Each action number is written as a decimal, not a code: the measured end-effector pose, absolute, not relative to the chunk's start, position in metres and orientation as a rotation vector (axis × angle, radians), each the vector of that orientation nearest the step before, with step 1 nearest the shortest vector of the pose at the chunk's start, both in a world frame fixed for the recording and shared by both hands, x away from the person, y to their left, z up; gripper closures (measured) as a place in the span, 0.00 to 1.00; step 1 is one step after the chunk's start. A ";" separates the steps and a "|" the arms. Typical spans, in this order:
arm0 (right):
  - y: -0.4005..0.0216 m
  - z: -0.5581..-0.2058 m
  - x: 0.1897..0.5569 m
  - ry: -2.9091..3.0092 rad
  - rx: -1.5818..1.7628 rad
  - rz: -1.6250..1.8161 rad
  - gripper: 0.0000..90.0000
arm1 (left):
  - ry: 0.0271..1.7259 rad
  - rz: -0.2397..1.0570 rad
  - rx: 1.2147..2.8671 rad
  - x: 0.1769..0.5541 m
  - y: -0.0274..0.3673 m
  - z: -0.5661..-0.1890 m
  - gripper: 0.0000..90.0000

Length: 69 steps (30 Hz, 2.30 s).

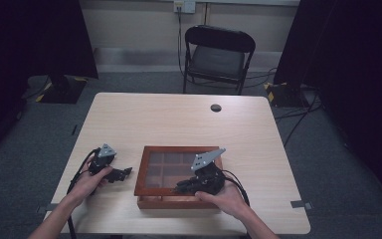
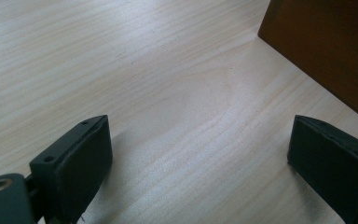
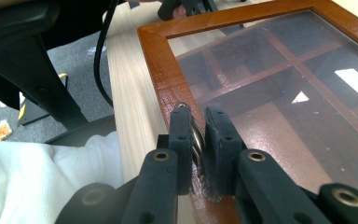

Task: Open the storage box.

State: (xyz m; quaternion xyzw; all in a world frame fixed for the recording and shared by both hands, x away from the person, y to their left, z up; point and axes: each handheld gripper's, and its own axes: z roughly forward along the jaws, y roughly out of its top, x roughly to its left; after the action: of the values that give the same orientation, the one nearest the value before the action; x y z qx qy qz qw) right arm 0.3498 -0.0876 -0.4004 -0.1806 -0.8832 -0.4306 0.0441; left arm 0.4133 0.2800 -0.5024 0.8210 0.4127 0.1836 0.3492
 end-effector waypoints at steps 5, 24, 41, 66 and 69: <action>-0.088 -0.396 0.351 -2.702 -0.551 -1.317 0.91 | 1.074 0.466 2.125 0.413 0.280 -0.502 0.06; -0.087 -0.380 0.355 -2.697 -0.568 -1.354 0.91 | 1.074 0.467 2.125 0.413 0.280 -0.502 0.06; -0.088 -0.366 0.361 -2.693 -0.583 -1.381 0.91 | 1.077 0.467 2.122 0.413 0.279 -0.503 0.06; -0.089 -0.347 0.371 -2.689 -0.608 -1.421 0.91 | 1.077 0.467 2.122 0.413 0.279 -0.503 0.06; -0.089 -0.346 0.372 -2.689 -0.612 -1.428 0.91 | 1.077 0.467 2.122 0.413 0.279 -0.503 0.06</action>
State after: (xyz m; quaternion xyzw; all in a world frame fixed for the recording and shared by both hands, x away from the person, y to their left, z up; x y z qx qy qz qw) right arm 0.3724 -0.0888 -0.3456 -0.1971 -0.8657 -0.4597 0.0181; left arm 0.4131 0.2793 -0.5025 0.8194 0.4159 0.1803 0.3508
